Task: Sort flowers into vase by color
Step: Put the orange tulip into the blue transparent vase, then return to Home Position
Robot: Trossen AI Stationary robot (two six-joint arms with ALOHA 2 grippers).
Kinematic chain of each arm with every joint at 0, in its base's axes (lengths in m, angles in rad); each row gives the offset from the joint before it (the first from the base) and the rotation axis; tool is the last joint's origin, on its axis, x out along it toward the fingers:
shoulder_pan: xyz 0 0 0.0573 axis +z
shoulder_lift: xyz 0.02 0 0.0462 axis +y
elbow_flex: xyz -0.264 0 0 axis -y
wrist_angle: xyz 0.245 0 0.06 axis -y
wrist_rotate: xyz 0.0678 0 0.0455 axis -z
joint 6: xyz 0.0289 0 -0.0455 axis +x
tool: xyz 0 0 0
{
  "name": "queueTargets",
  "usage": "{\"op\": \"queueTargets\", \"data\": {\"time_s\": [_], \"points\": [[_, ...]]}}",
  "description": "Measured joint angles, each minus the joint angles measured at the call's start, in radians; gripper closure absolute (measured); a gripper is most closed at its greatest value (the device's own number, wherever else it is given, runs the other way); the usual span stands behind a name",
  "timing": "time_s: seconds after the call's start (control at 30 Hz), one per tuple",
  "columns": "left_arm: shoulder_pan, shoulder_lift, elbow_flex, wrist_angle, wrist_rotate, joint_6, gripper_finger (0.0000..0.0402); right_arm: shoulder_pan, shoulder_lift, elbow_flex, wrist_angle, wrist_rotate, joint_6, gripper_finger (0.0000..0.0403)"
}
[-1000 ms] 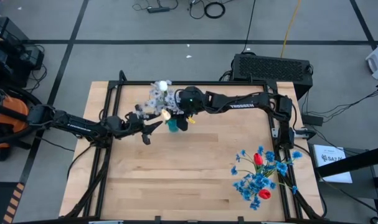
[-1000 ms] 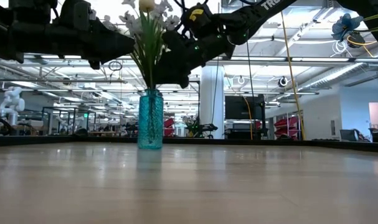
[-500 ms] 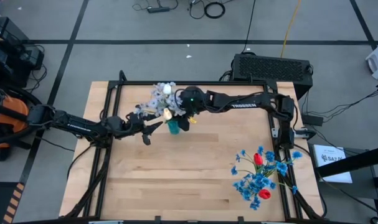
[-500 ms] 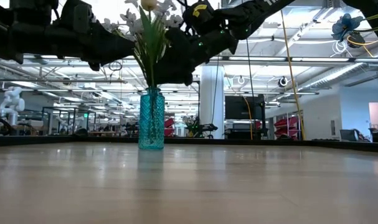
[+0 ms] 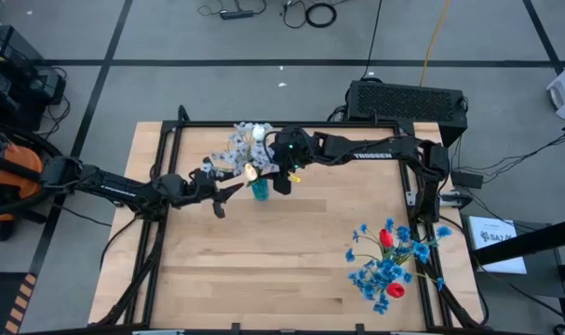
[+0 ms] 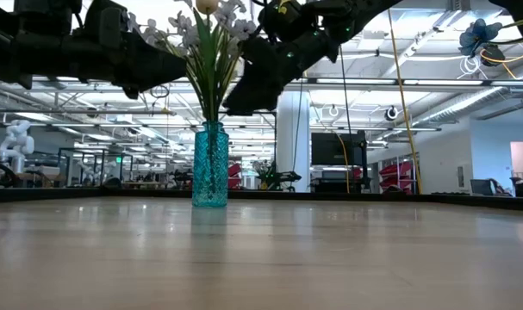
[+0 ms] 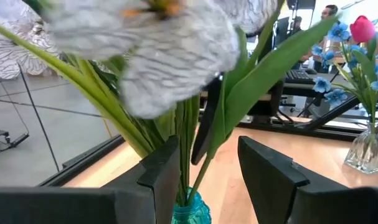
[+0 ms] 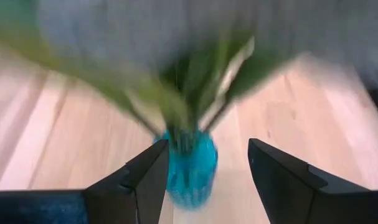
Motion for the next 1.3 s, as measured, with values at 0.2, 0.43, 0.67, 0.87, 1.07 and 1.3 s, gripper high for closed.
{"op": "queueTargets", "data": {"time_s": [0.2, 0.43, 0.67, 0.87, 1.07, 1.3], "points": [[0.0, 0.0, 0.0, 0.003, 0.015, 0.0, 0.0233, -0.013, -0.042, -0.001, -0.172, 0.096, -0.04, 0.0192], [-0.005, -0.018, 0.0, -0.006, 0.016, 0.0, 0.0233, -0.025, -0.098, 0.0, -0.2, 0.13, -0.021, 0.0192], [-0.039, -0.09, 0.0, -0.099, 0.02, -0.004, 0.0233, -0.04, -0.137, 0.0, -0.361, 0.136, -0.039, 0.0194], [-0.059, -0.201, 0.011, -0.318, 0.017, -0.06, 0.0238, -0.057, -0.142, 0.0, -0.5, 0.131, -0.039, 0.0246], [-0.064, -0.333, 0.115, -0.767, 0.016, -0.055, 0.0308, -0.058, -0.159, 0.0, -0.645, 0.13, -0.043, 0.0375], [-0.048, -0.49, 0.105, -0.89, 0.103, -0.026, 0.0395, -0.058, -0.266, -0.088, -0.657, 0.127, 0.001, 0.04]]}}
